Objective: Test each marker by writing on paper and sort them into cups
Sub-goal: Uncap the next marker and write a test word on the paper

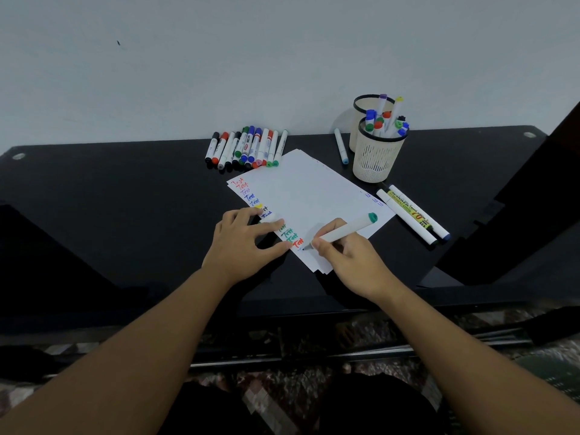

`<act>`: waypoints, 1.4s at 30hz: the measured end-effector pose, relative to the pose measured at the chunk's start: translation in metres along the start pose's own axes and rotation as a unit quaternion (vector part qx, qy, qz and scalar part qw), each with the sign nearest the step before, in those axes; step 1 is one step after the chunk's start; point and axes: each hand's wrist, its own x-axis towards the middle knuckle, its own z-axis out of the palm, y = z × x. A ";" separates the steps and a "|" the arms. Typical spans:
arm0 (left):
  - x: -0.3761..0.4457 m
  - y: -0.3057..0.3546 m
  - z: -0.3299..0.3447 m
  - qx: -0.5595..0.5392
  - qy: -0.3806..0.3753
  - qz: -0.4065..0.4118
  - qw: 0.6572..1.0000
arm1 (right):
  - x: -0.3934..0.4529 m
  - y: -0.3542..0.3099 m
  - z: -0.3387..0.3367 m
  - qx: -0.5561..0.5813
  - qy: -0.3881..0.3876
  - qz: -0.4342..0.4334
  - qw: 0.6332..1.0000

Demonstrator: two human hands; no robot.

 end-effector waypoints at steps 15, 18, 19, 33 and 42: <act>0.001 0.000 0.000 -0.001 -0.009 -0.003 1.000 | 0.000 0.000 -0.002 0.007 0.022 -0.004 1.000; 0.000 0.000 0.001 0.000 0.001 0.000 1.000 | 0.001 0.000 -0.001 0.005 0.014 -0.004 1.000; 0.000 -0.001 0.001 -0.001 0.003 0.000 1.000 | 0.001 -0.001 -0.001 0.004 0.012 -0.003 1.000; 0.001 -0.002 0.002 0.005 0.001 0.001 1.000 | 0.000 -0.002 -0.002 -0.008 0.016 -0.007 1.000; 0.002 -0.002 0.002 0.004 0.000 -0.001 1.000 | 0.000 0.000 -0.001 0.009 0.042 -0.007 0.999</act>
